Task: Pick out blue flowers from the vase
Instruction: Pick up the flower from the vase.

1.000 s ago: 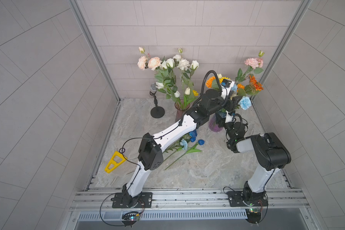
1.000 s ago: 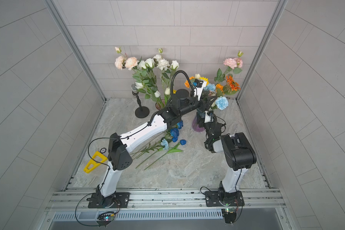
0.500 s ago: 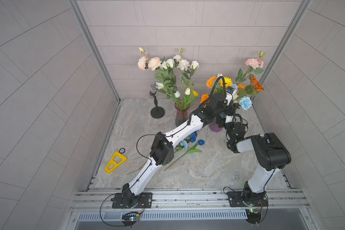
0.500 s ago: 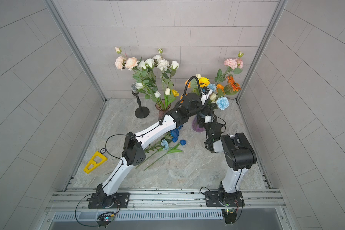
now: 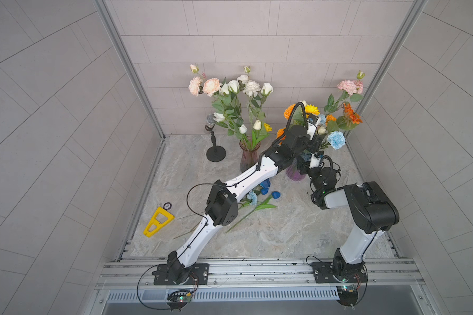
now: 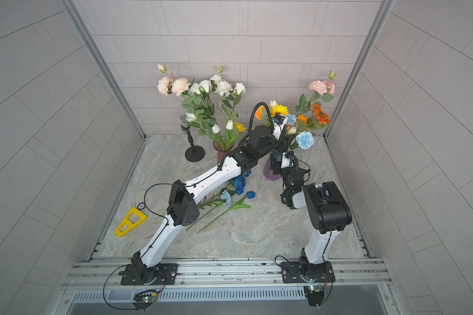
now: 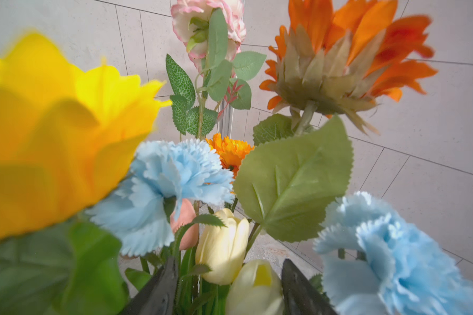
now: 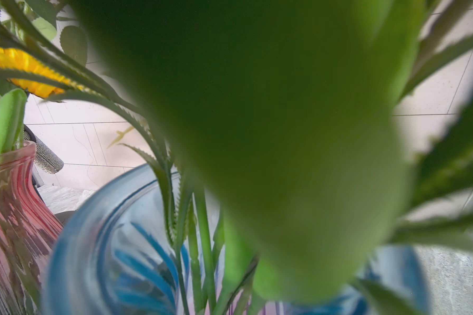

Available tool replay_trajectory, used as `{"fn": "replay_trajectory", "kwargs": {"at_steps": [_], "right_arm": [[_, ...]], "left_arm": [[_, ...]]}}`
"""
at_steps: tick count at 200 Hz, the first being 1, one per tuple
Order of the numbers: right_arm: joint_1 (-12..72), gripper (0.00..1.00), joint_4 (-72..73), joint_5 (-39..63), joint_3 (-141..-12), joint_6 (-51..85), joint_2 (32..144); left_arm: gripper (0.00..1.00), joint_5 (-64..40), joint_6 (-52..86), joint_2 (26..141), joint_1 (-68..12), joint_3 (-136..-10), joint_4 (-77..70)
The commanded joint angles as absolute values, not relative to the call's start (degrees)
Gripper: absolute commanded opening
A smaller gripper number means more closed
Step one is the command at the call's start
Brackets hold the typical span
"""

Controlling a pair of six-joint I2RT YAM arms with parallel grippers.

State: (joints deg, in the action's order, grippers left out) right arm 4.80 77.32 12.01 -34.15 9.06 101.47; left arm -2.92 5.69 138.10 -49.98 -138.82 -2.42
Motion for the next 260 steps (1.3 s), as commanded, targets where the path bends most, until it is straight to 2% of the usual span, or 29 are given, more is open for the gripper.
{"fn": "replay_trajectory", "kwargs": {"at_steps": [1,75,159,241,260], "right_arm": [[4.4,0.64,80.9,11.9,-34.6,9.5,100.5],[4.4,0.63,81.0,14.0,-34.8,8.3,100.8],[5.7,0.63,80.9,14.7,-34.0,6.9,100.4],[7.2,0.63,81.0,14.6,-33.4,4.7,100.4],[7.5,0.63,80.9,14.8,-33.3,4.3,99.9]], "left_arm": [[0.64,-3.5,8.3,136.1,-49.1,-136.6,-8.4],[0.64,0.6,9.7,137.9,-48.7,-139.4,-11.1],[0.63,4.2,6.3,144.2,-48.8,-149.6,-6.7],[0.63,5.7,3.7,145.0,-49.0,-149.3,-4.3],[0.58,6.9,2.1,145.5,-49.2,-149.7,-4.1]]}}
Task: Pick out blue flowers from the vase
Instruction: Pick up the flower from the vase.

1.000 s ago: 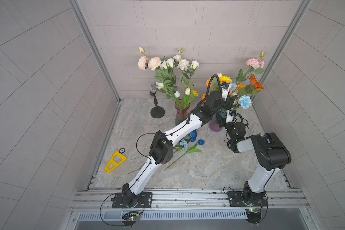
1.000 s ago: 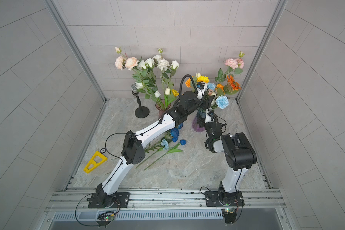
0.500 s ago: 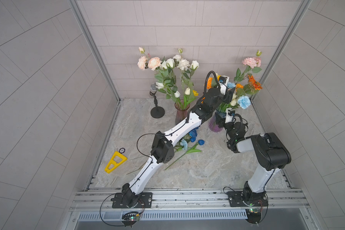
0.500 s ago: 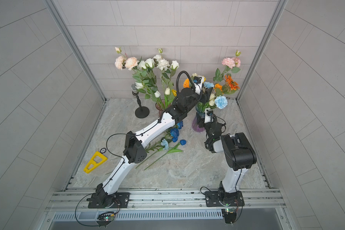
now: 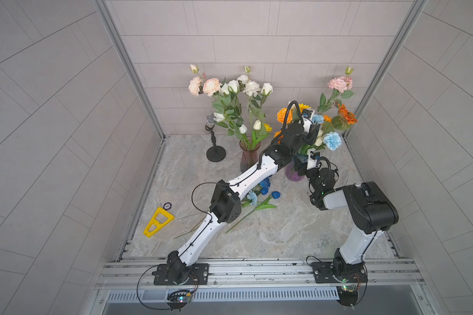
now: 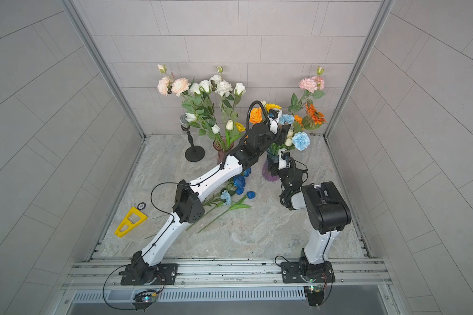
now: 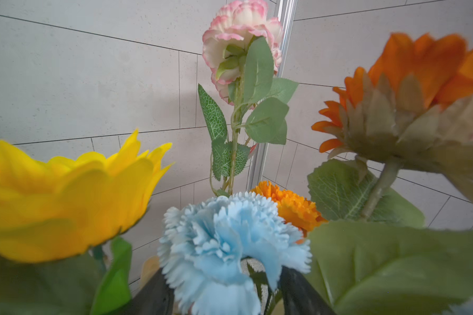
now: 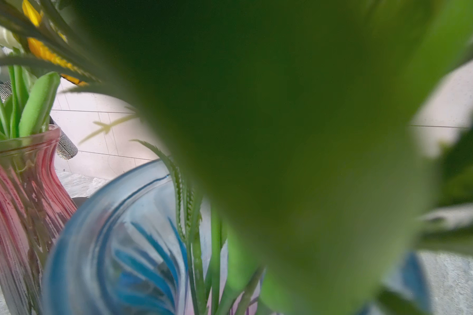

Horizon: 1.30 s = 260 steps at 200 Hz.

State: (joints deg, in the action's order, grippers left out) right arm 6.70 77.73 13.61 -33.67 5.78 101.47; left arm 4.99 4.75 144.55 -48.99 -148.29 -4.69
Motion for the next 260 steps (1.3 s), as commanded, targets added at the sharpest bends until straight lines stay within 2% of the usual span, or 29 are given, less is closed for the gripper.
{"fn": "replay_trajectory", "kwargs": {"at_steps": [1,31,68,84,106,142,260], "right_arm": [[7.5,0.63,80.9,14.7,-33.2,4.3,99.9],[7.9,0.61,80.9,14.6,-33.0,4.1,100.1],[8.0,0.61,80.9,14.1,-33.0,3.5,100.3],[8.0,0.61,80.9,14.1,-33.0,3.3,100.4],[8.0,0.61,80.9,14.1,-32.8,3.2,100.4],[8.1,0.61,80.9,13.9,-32.7,2.6,100.5],[8.2,0.62,80.8,13.7,-33.1,1.7,101.3]], "left_arm": [[0.58,6.9,2.1,145.6,-49.2,-149.8,-4.1],[0.42,7.9,3.8,145.4,-48.6,-149.4,-3.9],[0.40,7.5,4.1,143.4,-48.5,-146.1,-7.0],[0.37,7.4,4.1,143.0,-48.5,-145.7,-7.7],[0.26,7.1,4.2,142.8,-48.5,-145.9,-8.2],[0.15,6.1,5.2,141.8,-48.4,-144.6,-11.5],[0.15,2.9,5.8,136.3,-48.8,-144.0,-16.4]]}}
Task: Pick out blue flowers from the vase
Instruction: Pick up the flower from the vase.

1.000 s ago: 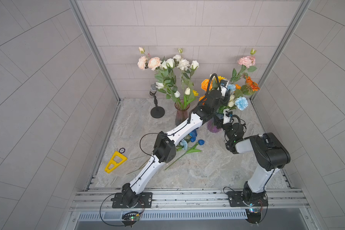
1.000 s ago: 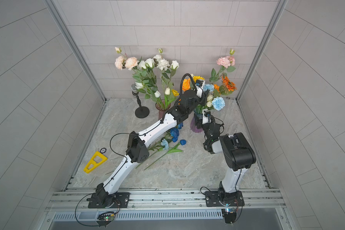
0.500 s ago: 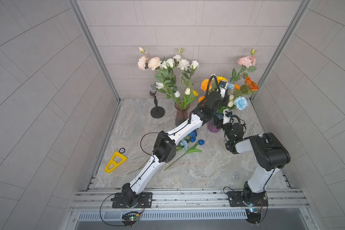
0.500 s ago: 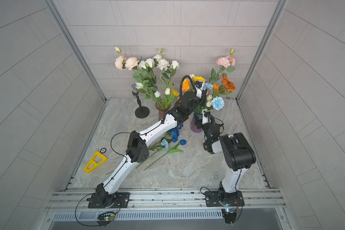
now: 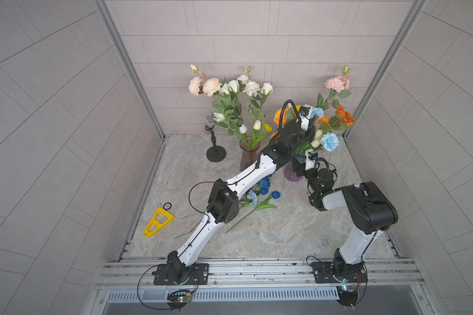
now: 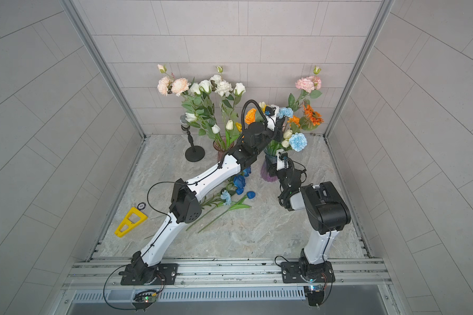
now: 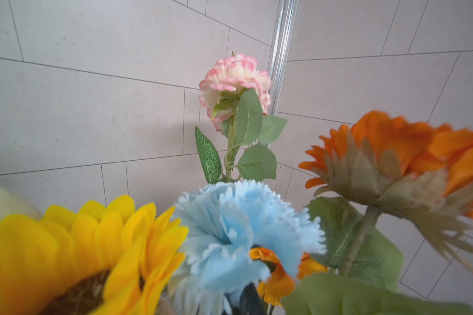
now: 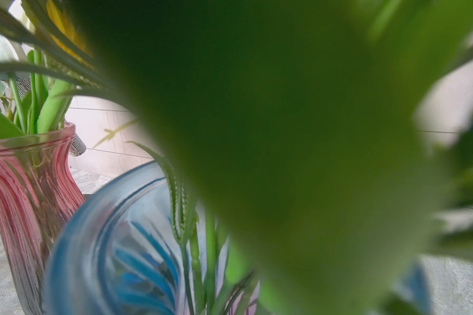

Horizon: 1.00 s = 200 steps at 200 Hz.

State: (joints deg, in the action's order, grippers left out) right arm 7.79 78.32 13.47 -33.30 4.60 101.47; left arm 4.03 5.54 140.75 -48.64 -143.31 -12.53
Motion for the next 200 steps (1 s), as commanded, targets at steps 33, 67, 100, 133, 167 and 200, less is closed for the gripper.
{"fn": "replay_trajectory", "kwargs": {"at_steps": [33,67,100,133,167,200], "right_arm": [[8.2,0.62,80.8,13.6,-33.2,1.8,101.3],[8.4,0.62,80.3,13.6,-33.4,1.4,101.5],[8.5,0.62,80.3,13.3,-33.5,1.4,101.7],[8.4,0.62,80.7,12.5,-33.5,0.9,102.0],[8.3,0.62,80.9,12.0,-33.2,0.9,102.0],[8.1,0.62,80.7,12.0,-33.3,0.5,101.8]], "left_arm": [[0.15,2.4,4.3,134.9,-49.2,-144.3,-16.3],[0.15,1.4,4.2,133.9,-49.7,-145.0,-16.9],[0.12,-0.2,2.9,132.8,-50.3,-147.8,-15.4],[0.06,-1.7,0.7,128.3,-51.2,-145.5,-15.6],[0.00,-2.1,-2.2,122.1,-51.6,-141.0,-16.2],[0.00,-3.4,-3.8,115.5,-52.2,-135.9,-18.6]]}}
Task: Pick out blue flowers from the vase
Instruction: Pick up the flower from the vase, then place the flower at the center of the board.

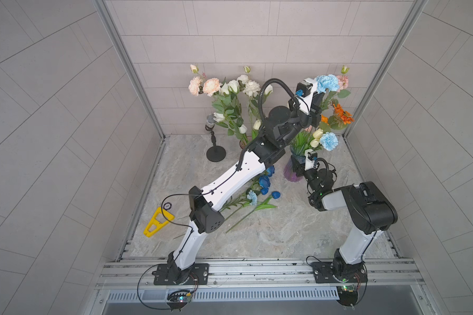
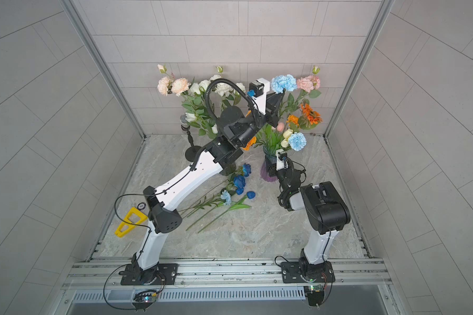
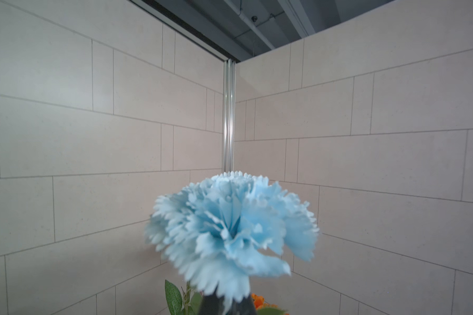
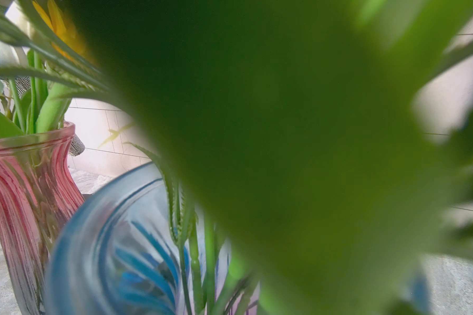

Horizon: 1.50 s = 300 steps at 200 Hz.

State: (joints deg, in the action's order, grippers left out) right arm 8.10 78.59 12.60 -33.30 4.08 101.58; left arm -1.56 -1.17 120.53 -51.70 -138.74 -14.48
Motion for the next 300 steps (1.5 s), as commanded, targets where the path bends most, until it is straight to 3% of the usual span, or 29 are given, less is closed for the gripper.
{"fn": "replay_trajectory", "kwargs": {"at_steps": [1,61,105,140,191,259,300], "right_arm": [[8.1,0.62,80.6,12.0,-33.3,0.5,101.8],[8.0,0.62,80.4,12.0,-33.4,0.3,101.8],[7.7,0.62,79.9,11.4,-33.4,-0.2,101.3],[7.4,0.62,79.7,11.5,-33.7,0.2,101.3],[7.8,0.62,80.0,12.0,-33.8,0.4,102.0],[7.7,0.62,78.8,11.2,-33.3,-1.1,100.3],[7.8,0.62,78.1,11.2,-33.0,-1.3,99.4]], "left_arm": [[0.00,-3.4,-3.8,115.3,-52.2,-135.7,-18.7],[0.00,-7.8,-3.2,103.1,-52.2,-126.7,-20.0],[0.00,-7.7,-13.5,89.5,-51.9,-120.9,6.5],[0.00,0.0,-20.6,78.2,-51.7,-112.1,24.4],[0.00,11.4,-22.9,66.8,-51.6,-94.4,34.5],[0.00,8.7,-18.4,70.2,-52.0,-71.3,29.3],[0.00,7.8,-17.8,78.5,-53.5,-68.0,24.5]]}}
